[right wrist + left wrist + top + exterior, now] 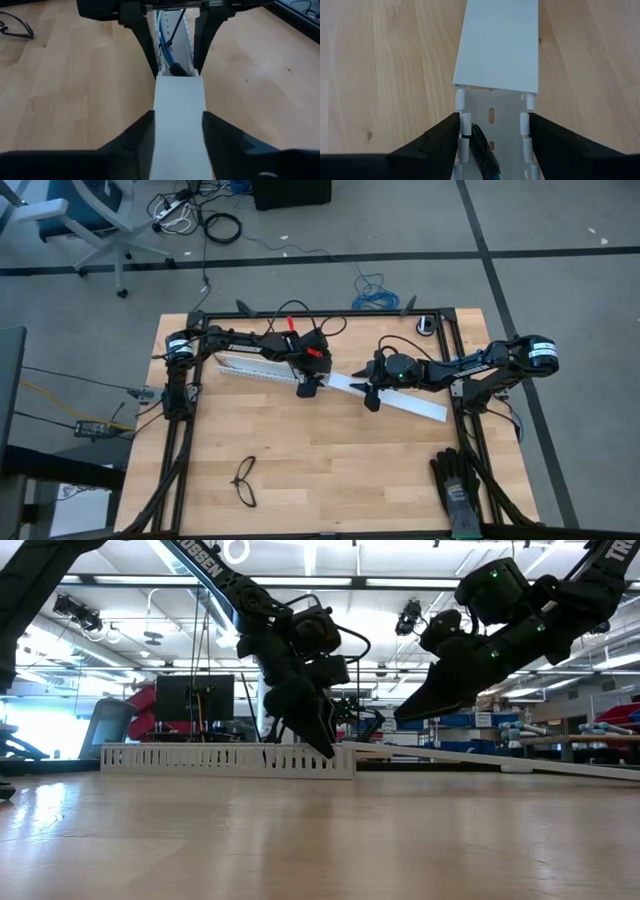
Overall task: Ziptie cables
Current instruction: Close the white cable duct lid
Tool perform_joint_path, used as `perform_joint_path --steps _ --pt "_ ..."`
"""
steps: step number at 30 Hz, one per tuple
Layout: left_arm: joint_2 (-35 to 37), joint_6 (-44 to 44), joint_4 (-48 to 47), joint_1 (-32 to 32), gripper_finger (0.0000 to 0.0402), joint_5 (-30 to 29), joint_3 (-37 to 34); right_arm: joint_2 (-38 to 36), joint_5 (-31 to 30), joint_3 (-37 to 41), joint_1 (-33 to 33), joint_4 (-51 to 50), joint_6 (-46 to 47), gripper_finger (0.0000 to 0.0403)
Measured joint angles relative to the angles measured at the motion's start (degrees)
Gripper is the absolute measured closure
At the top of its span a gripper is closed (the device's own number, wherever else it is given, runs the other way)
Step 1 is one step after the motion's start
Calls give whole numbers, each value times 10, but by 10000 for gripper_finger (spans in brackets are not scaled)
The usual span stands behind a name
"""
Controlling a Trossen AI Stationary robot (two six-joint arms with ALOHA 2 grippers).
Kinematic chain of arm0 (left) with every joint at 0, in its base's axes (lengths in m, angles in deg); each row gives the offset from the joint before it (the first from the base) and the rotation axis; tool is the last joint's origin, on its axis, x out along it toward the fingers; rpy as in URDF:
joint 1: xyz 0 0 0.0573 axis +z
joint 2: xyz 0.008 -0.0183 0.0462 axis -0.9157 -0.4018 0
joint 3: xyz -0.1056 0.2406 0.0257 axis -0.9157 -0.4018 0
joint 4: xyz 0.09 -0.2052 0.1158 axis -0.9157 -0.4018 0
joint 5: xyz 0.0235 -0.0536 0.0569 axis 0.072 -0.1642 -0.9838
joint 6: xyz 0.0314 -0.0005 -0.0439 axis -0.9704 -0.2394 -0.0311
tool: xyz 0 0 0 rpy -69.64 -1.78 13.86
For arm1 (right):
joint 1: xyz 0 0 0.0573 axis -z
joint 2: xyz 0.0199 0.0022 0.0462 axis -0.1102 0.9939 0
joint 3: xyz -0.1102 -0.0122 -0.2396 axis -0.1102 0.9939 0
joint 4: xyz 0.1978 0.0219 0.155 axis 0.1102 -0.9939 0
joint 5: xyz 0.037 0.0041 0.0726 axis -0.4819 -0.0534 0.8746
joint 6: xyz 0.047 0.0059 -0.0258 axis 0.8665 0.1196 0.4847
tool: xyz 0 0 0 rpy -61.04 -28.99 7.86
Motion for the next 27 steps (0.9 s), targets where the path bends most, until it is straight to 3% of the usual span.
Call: perform_joint_path --steps 9,15,27 --pt "0 0 0 0 167 0 0 33 35 -4 -4 2 0 394" --pt "0 0 0 0 167 0 0 79 24 -38 -8 7 -2 398" --pt "0 0 -3 0 167 0 0 83 18 -57 13 -44 1 403"
